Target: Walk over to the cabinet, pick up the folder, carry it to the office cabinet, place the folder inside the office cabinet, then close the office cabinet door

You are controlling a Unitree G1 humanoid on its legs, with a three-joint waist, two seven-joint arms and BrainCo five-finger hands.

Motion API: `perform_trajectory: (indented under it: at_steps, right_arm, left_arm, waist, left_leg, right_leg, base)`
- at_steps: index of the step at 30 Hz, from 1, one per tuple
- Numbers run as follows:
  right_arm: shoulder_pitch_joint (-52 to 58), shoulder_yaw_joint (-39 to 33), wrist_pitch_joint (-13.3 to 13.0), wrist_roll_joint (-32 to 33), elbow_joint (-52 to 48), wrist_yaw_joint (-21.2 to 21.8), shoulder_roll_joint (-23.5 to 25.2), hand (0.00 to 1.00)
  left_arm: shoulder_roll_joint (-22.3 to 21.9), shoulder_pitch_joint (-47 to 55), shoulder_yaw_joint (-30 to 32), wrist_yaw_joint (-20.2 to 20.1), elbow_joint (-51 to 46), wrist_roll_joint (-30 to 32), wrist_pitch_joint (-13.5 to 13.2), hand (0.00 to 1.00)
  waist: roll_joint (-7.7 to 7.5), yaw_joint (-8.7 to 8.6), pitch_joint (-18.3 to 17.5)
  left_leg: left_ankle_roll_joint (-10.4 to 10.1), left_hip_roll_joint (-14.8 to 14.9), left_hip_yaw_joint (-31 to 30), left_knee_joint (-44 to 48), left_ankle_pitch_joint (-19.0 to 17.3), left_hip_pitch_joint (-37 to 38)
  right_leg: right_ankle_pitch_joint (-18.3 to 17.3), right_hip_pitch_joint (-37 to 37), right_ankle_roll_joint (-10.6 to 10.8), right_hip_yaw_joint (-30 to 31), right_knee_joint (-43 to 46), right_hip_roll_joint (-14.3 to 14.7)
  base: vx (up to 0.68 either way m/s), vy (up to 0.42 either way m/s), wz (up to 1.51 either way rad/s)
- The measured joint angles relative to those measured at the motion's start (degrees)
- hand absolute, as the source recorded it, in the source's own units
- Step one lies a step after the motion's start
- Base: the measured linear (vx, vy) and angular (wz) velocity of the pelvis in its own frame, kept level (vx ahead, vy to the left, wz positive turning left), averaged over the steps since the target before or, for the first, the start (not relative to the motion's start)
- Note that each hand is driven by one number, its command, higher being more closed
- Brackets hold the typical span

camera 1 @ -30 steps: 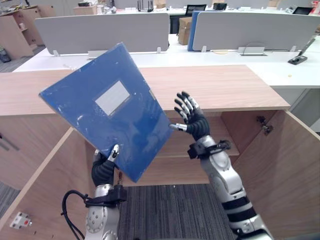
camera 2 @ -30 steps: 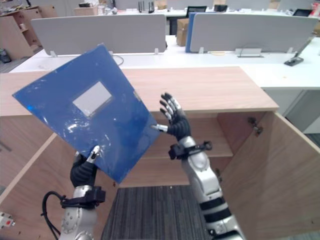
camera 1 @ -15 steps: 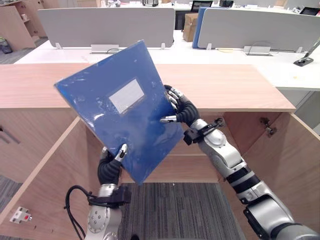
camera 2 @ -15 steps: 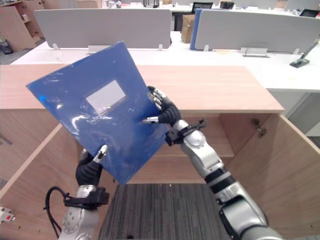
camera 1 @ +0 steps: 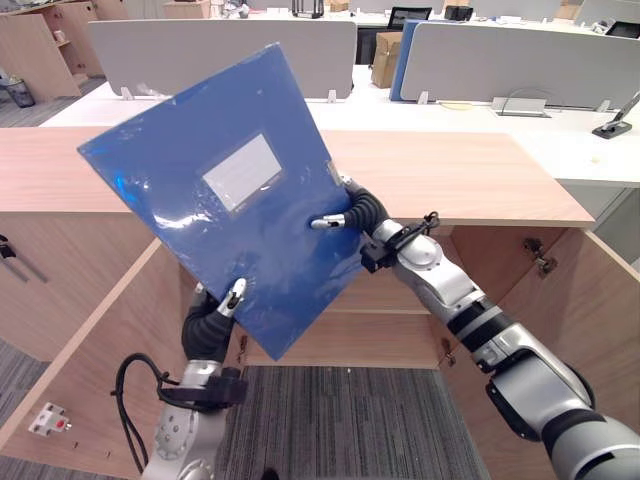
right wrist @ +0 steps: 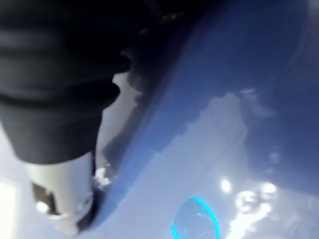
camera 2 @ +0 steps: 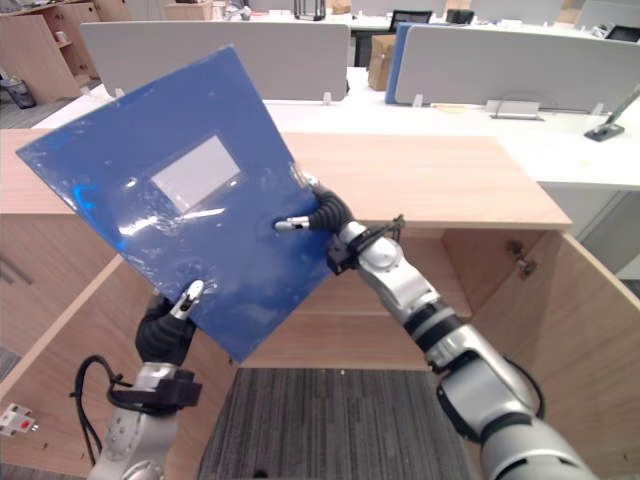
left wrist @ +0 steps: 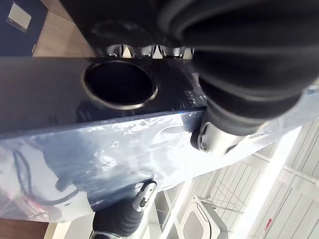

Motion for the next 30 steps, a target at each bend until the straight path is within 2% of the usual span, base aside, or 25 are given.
perform_trajectory:
  at_steps: [2, 4, 6, 10, 11, 14, 17, 19, 23, 25, 26, 28, 30]
  right_arm:
    - [-3.0, 6.5, 0.0, 4.4, 2.5, 3.2, -2.8, 1.0]
    - [-5.1, 14.0, 1.6, 13.2, 3.2, 7.3, -6.9, 1.0]
    - [-5.6, 19.7, 2.6, 18.0, 3.2, 10.4, -10.3, 1.0]
    - [-5.4, 28.6, 6.3, 23.3, 1.8, 15.7, -15.9, 1.0]
    - [-4.5, 29.0, 6.5, 24.7, 0.7, 16.4, -17.4, 1.0]
    - [-2.7, 28.8, 6.5, 27.3, -2.0, 17.7, -21.1, 1.0]
    - [-0.4, 27.5, 6.4, 27.7, -3.9, 17.7, -22.6, 1.0]
    - [2.6, 25.8, 6.5, 27.7, -4.8, 17.7, -22.8, 1.0]
    - [13.9, 16.5, 7.4, 27.3, -9.3, 17.7, -22.4, 1.0]
    - [22.8, 6.9, 7.9, 25.0, -10.3, 17.6, -18.1, 1.0]
    - [24.8, 4.7, 8.0, 24.7, -10.3, 17.6, -16.7, 1.0]
    - [33.1, -3.2, 8.5, 23.0, -10.5, 17.4, -11.5, 1.0]
    - [38.6, -8.4, 9.0, 21.8, -10.6, 17.2, -8.3, 1.0]
  left_arm:
    - [3.8, -0.3, -0.1, 0.0, 0.0, -2.0, 0.0, 1.0]
    - [9.1, -0.4, -1.3, 0.0, 0.0, -4.0, 0.0, 1.0]
    - [12.6, -0.4, -2.9, 0.0, 0.1, -4.4, 0.0, 1.0]
    - [18.7, -1.6, -6.1, 0.0, 0.2, -4.3, 1.1, 1.0]
    - [19.7, -2.4, -7.3, 0.0, 0.2, -4.4, 1.2, 0.0]
    - [20.1, -4.9, -10.1, -1.4, 0.2, -5.9, 1.2, 0.0]
    - [20.1, -6.1, -11.2, -2.5, 0.9, -6.4, 1.1, 0.0]
    - [19.8, -6.8, -11.4, -4.7, 2.9, -6.4, 1.0, 0.0]
    - [17.8, -6.9, -12.7, -10.0, 5.4, -7.5, -0.1, 0.0]
    - [15.2, -7.0, -12.8, -15.2, 9.5, -9.5, -0.8, 0.0]
    - [14.5, -6.9, -12.8, -16.3, 10.8, -10.1, -0.8, 0.0]
    - [12.0, -6.7, -12.7, -21.8, 16.6, -11.9, -0.2, 0.0]
    - [10.0, -6.2, -12.1, -25.8, 21.7, -12.0, 1.2, 0.0]
  waist:
    - [0.0, 0.0, 0.0]
    - [-0.03, 0.21, 0.0]
    - [-0.17, 0.49, -0.1]
    - [-0.29, 1.12, -0.2]
    - [-0.29, 1.2, -0.2]
    - [-0.33, 1.4, -0.2]
    - [-0.68, 1.71, -0.9]
    - [-1.05, 1.88, -1.3]
    - [-1.34, 1.93, -1.3]
    - [-1.34, 1.65, -1.4]
    - [-1.33, 1.52, -1.4]
    - [-1.33, 0.96, -1.4]
    - [-1.32, -0.06, -1.4]
  left_leg:
    - [0.0, 0.0, 0.0, 0.0, 0.0, 0.0]
    - [0.0, 0.0, -0.2, 0.0, 0.0, -0.2]
    - [-0.1, 0.0, -0.4, 0.1, 0.1, -0.6]
    - [-0.2, 0.0, -0.9, 0.1, 0.3, -0.8]
    - [-0.2, 0.1, -1.0, 0.1, 0.4, -0.8]
    - [-0.3, 0.1, -1.6, 0.1, 0.6, -0.8]
    - [-0.3, 0.2, -1.7, 0.2, 0.6, -0.8]
    - [-0.3, 0.3, -1.8, 0.2, 0.6, -0.8]
    - [-0.3, 0.2, -1.6, 0.2, 0.6, -0.8]
    - [-0.3, 0.4, -1.0, 0.2, 0.6, -0.8]
    - [-0.3, 0.5, -0.8, 0.2, 0.6, -0.8]
    - [-0.4, 0.9, -0.2, 0.2, 0.6, -0.8]
    - [-0.4, 1.1, -0.1, 0.2, 0.5, -0.8]
  right_leg:
    - [0.0, 0.0, 0.0, 0.0, 0.0, 0.0]
    - [0.0, 0.0, 0.0, -0.2, 0.0, 0.0]
    - [0.0, 0.0, 0.0, -0.4, 0.0, 0.0]
    - [0.0, 0.1, -0.1, -0.8, 0.0, 0.2]
    - [-0.1, 0.2, -0.1, -0.9, 0.0, 0.3]
    - [-0.3, 0.5, -0.5, -1.4, 0.0, 0.4]
    - [-0.3, 0.6, -0.5, -1.5, 0.1, 0.5]
    - [-0.3, 0.6, -0.6, -1.5, 0.2, 0.6]
    - [-0.7, -0.4, -0.8, -1.3, 1.0, 0.2]
    - [-0.6, -0.8, -0.7, -0.6, 1.1, 0.3]
    - [-0.6, -1.0, -0.8, -0.4, 1.1, 0.4]
    - [-0.5, -1.3, -0.6, 0.3, 1.1, 0.8]
    - [-0.5, -1.4, -0.6, 0.5, 1.0, 1.0]
  base:
    - [0.0, 0.0, 0.0]
    - [0.0, 0.001, 0.04]
    - [0.01, 0.007, 0.08]
    - [0.0, 0.004, 0.04]
    - [-0.03, 0.011, 0.05]
    - [-0.03, 0.01, 0.08]
    - [-0.01, 0.002, 0.03]
    - [0.0, 0.0, 0.0]
    - [-0.03, 0.025, -0.03]
    - [-0.02, 0.025, -0.13]
    - [-0.02, 0.015, -0.18]
    - [-0.01, 0.003, -0.14]
    - [0.0, -0.01, -0.08]
